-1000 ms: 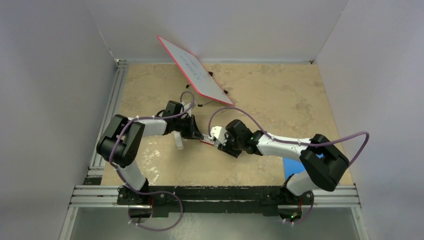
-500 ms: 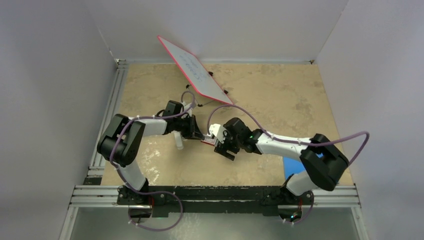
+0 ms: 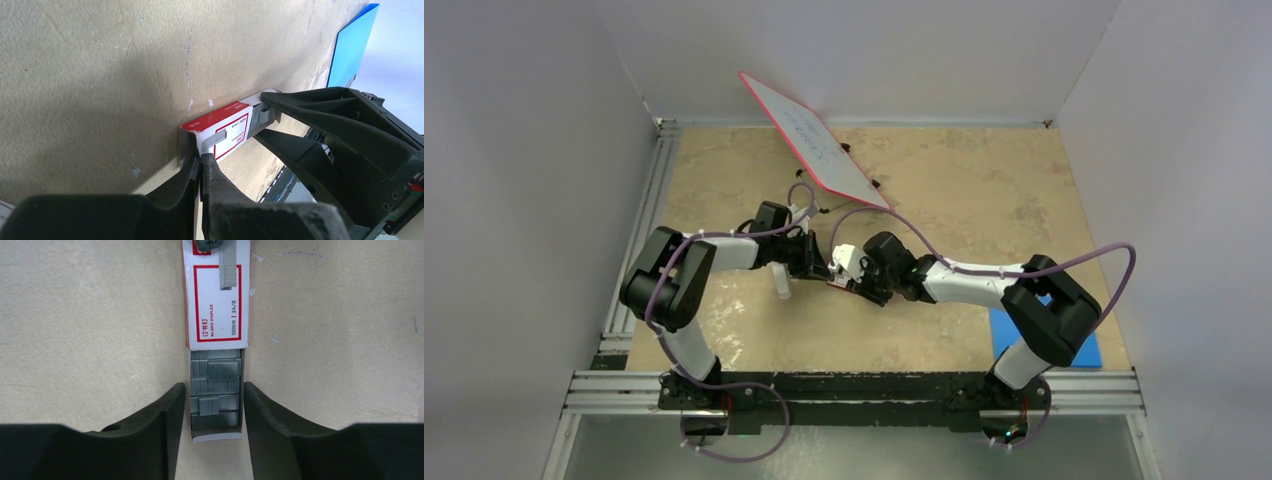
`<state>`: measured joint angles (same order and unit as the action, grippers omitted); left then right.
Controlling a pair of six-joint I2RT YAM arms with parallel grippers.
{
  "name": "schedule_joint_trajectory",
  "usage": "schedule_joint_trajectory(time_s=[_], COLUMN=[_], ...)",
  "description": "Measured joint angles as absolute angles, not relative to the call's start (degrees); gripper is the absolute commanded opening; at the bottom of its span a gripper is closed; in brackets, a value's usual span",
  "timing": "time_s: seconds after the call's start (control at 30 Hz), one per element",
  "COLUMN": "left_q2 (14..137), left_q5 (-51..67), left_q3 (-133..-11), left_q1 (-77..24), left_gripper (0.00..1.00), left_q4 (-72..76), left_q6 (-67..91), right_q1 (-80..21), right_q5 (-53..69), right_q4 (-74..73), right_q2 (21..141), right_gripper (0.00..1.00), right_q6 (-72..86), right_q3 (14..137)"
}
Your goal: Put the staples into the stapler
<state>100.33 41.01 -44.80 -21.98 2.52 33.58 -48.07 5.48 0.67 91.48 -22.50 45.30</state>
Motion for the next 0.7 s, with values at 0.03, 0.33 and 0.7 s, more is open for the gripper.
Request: schedule_joint_trajectory(time_s=[0.03, 0.33, 0.7], left_q2=[100.3, 100.3, 100.0], left_q5=[41.0, 40.2, 38.5], left_q3=[-44.8, -44.8, -44.8], left_q1=[-22.0, -22.0, -21.9], left_gripper=[0.00, 0.00, 0.26], left_q4=[2.5, 2.5, 2.0], left_q6=[33.6, 33.3, 33.6], right_q1=[-48.1, -47.8, -47.1], right_q5=[5.2, 2.4, 0.9], right_q4=[0.8, -0.4, -2.5], right_q2=[91.5, 88.7, 85.1], right_gripper=[0.40, 0.41, 0.80], right_q6=[-22.6, -24.0, -23.4], right_q3=[45.3, 43.1, 41.1])
